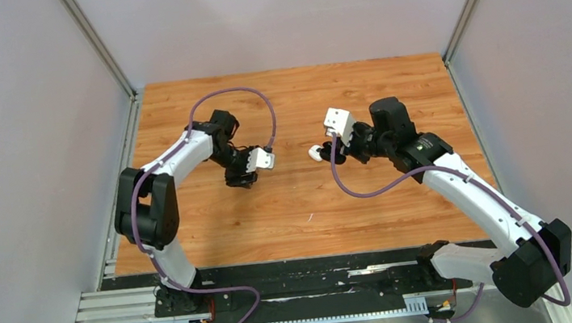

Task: Insert the wireless bluetooth earbuds into the charging case
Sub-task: Pick up the earbud from the center of the board.

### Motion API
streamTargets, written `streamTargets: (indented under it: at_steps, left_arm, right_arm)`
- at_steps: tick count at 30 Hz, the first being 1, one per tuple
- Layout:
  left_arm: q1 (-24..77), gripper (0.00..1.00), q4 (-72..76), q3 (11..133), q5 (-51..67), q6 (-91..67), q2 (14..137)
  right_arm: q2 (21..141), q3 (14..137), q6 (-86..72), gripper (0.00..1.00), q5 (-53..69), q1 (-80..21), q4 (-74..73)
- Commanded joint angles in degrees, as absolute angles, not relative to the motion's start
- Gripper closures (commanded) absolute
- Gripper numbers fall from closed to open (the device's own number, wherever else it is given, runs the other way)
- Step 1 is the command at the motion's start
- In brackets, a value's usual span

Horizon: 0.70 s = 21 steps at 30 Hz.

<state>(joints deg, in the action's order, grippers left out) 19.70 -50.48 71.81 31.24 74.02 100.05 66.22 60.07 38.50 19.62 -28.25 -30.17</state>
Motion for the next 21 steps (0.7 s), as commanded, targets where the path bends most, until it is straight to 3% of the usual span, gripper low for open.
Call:
streamTargets:
  at_steps: [1,13,21]
  left_arm:
    - [17.92,0.38,-58.24,77.33,37.36,89.42,103.17]
    - [15.53,0.39,-63.02,85.04,36.18,91.9,111.25]
    - [15.2,0.47,-69.19,92.86,36.51,92.07,117.73]
  right_arm:
    - [65.56,62.49,36.29,1.0,19.41,-28.21,-30.04]
    - [67.1,64.47,35.26,1.0,19.12,-28.16,-30.85]
    - [68.11,64.15,35.08,1.0,19.6,-28.12,-30.31]
